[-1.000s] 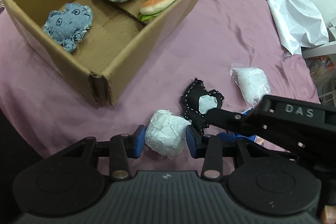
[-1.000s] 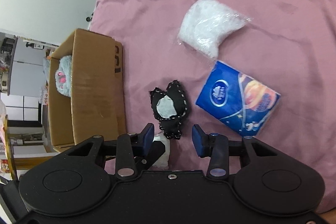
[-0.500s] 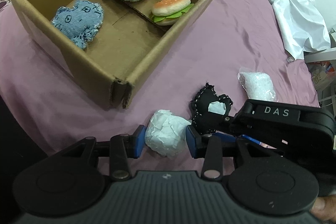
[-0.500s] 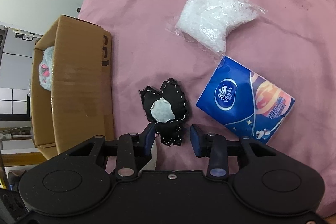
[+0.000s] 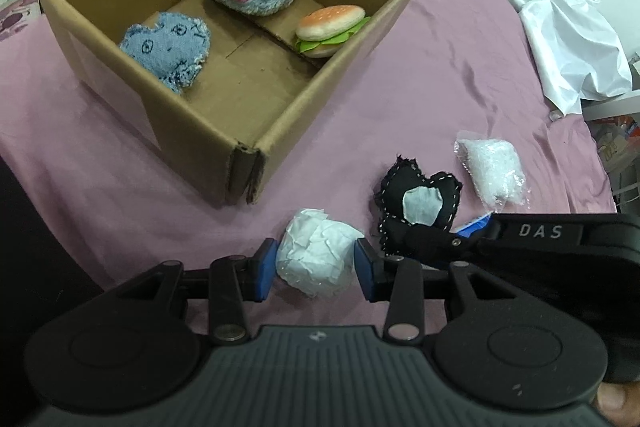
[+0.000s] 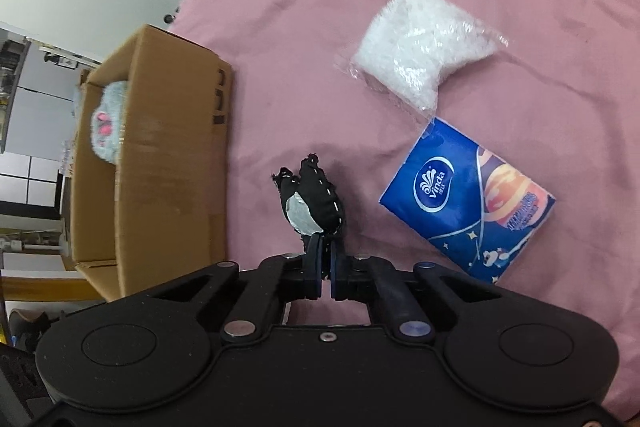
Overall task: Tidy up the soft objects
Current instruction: 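Carry the tissue ball with the left gripper while the right gripper carries the heart plush to the box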
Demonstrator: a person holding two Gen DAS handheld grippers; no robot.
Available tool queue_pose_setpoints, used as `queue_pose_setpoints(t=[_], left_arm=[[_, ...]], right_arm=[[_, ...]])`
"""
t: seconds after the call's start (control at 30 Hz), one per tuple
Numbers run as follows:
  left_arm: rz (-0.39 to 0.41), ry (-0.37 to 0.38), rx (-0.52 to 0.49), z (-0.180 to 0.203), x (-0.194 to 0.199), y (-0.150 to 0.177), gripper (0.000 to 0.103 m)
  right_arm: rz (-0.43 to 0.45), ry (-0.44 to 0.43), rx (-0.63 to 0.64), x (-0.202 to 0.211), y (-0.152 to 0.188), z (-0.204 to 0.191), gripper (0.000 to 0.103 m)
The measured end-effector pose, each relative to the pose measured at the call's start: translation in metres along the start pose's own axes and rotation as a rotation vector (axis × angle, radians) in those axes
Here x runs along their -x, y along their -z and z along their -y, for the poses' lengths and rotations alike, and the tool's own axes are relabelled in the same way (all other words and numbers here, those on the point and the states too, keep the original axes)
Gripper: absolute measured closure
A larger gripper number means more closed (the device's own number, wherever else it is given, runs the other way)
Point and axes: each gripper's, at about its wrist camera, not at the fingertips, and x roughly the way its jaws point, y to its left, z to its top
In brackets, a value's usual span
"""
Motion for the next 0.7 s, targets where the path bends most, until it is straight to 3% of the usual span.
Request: queue_pose_setpoints(t=[0.7], left_arm=[[0.16,-0.015,-0.112,0.032,0.064,-0.001,0.063]], right_arm=[[0.219,-0.125,0.037,0.076,0.013,-0.003,0.099]])
